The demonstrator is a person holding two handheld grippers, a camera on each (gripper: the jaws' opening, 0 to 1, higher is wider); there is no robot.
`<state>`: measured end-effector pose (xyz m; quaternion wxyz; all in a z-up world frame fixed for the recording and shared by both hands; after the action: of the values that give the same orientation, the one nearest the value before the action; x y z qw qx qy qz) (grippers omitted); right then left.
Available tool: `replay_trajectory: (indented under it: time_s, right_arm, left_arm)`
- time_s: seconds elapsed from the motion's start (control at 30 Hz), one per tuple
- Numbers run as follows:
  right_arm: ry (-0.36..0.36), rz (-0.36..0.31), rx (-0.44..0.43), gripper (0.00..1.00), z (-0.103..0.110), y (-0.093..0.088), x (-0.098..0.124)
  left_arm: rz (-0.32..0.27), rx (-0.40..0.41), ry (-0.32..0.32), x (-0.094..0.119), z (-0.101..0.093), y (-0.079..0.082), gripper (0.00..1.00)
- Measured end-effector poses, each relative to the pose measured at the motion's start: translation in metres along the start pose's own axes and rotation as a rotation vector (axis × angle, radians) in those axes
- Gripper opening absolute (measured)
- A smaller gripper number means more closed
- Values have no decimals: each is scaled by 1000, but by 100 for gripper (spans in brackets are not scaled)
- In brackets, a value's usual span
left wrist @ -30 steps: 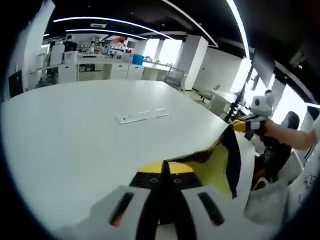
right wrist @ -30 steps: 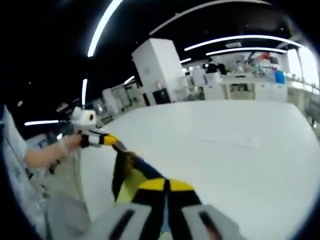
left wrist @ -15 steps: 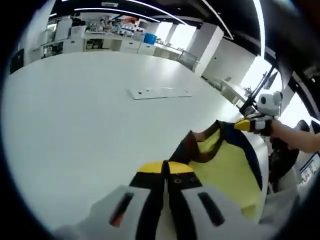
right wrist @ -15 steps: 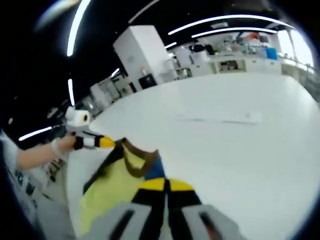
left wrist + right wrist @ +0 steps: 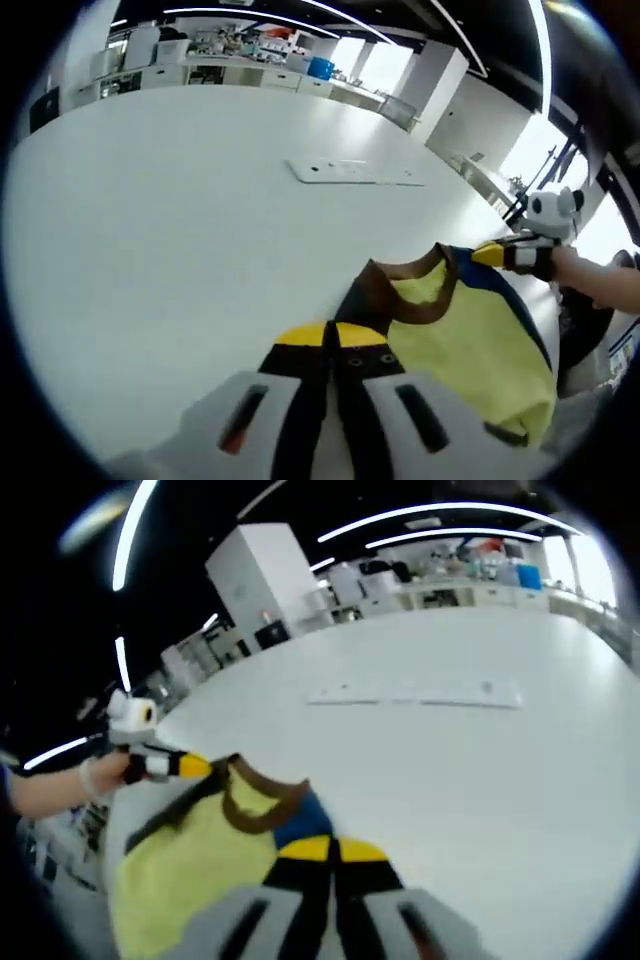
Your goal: Fold the garment on the visible template until the final outline fits inside the template.
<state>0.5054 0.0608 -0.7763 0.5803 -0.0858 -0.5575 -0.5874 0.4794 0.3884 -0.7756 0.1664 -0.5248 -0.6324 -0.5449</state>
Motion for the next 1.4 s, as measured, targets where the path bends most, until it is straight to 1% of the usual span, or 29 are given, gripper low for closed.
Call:
replay_trajectory:
  time_s: [0.07,0.13,0.27,0.47,0.6,0.7,0.77,0.83,0.87,0.9,0.97,1.0,1.03,1.1,1.17,1.27,1.37,1.4]
  right_arm:
    - [-6,-4,-8,0,-3,2,-4]
    - [-9,-3,-11,0,-2,4,-5]
    - [-17,8,1,0,-2,4,-8]
    - [-24,18,7,0,-5,4,-13]
    - [-37,23,44,0,-3,2,-11]
    - [-33,28,65,0,0,0,-8]
    - [-28,19,72,7,4,1,-5]
    - [-31,16,88,14,7,0,-2]
    - [-29,16,100,15,9,-1,-1]
    - [-24,19,102,18,11,-2,1]
    - [-7,20,111,27,11,-3,2]
    - [-1,22,119,33,12,-3,2]
    - [1,27,131,41,13,-4,2]
    - [6,30,158,50,15,-6,4]
    - [8,28,166,54,20,-13,12]
    - [16,24,164,60,21,-16,17]
    - [21,12,153,64,21,-19,25]
    - [19,15,156,66,23,-21,28]
  left_arm:
    - [1,-4,9,-2,3,0,0]
    - [2,-9,13,-1,1,0,0]
    - [-2,-17,23,-2,5,1,0]
    - [-6,-19,25,-3,3,-1,0]
    - [-14,-63,25,-2,-2,-1,0]
    - [-19,-93,20,-1,0,2,0]
    - [-29,-100,13,2,-1,2,0]
    - [-39,-97,-2,5,-4,3,6]
    - [-41,-102,-4,5,-5,3,10]
    - [-43,-116,3,5,-4,3,16]
    - [-47,-138,4,9,-7,3,22]
    - [-54,-140,-2,10,-9,3,25]
    - [-61,-138,-16,12,-12,3,28]
    - [-70,-144,-32,15,-16,2,35]
    - [-73,-145,-45,18,-21,-1,39]
    - [-89,-155,-53,25,-27,-5,46]
    - [-100,-153,-83,31,-30,-8,60]
    - [-113,-156,-95,35,-33,-10,63]
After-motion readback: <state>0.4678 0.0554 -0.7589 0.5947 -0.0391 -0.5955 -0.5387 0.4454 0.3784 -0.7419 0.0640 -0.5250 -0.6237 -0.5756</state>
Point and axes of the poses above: the point that each gripper's makers call its tool centre point, and the gripper's own axes: x roughly backward along the fingers, z roughly to its left, y roughly out of its top, the point moved 9 cm from there along x, roughly backward along the fingers, and after that the axes turned 14 degrees about z, right-handed, at the moved point
